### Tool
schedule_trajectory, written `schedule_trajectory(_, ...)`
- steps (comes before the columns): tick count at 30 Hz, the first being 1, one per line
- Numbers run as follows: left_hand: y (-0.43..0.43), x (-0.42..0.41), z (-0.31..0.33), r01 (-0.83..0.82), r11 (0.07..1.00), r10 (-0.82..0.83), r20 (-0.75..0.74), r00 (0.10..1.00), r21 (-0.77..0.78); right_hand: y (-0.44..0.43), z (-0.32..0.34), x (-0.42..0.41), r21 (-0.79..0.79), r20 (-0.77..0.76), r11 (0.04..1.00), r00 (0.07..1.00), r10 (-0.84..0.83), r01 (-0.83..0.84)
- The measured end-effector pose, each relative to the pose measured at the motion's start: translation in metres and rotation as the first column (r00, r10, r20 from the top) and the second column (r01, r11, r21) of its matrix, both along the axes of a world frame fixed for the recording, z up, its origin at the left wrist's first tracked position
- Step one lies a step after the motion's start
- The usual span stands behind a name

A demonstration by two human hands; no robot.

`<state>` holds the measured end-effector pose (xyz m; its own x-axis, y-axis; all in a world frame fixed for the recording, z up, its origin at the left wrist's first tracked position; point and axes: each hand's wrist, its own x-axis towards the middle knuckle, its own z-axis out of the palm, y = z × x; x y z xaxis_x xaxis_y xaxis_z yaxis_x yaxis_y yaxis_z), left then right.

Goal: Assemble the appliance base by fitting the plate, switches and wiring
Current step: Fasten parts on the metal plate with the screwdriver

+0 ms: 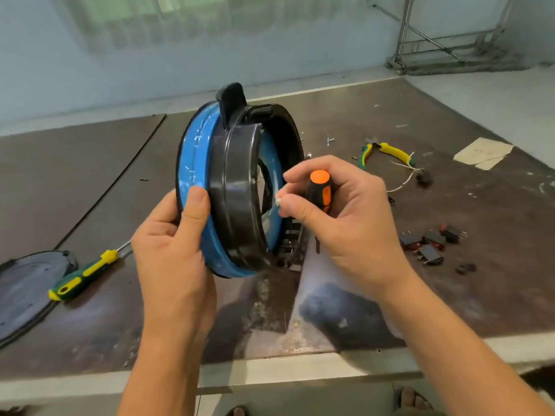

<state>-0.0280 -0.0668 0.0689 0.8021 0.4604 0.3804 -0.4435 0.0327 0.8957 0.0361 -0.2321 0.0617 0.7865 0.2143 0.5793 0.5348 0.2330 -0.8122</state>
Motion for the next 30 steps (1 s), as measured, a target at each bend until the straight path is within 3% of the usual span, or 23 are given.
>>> schedule_trajectory(11, -0.021, -0.005, 0.0, -0.024, 0.988, 0.016, 0.055, 0.998, 0.149, 0.002, 0.009, -0.005, 0.243, -0.081, 0.97, 0.997, -0.006, 0.026)
schedule_trajectory(23, -0.022, -0.002, -0.002, -0.035, 0.984, 0.024, 0.068, 0.997, 0.175, -0.003, 0.009, -0.003, 0.158, -0.09, 0.987, 0.996, 0.004, 0.011)
schedule_trajectory(30, -0.013, -0.002, 0.0, 0.068, 0.972, -0.072, 0.012, 0.997, 0.225, -0.006, 0.009, -0.002, 0.119, -0.06, 0.993, 0.998, 0.007, 0.001)
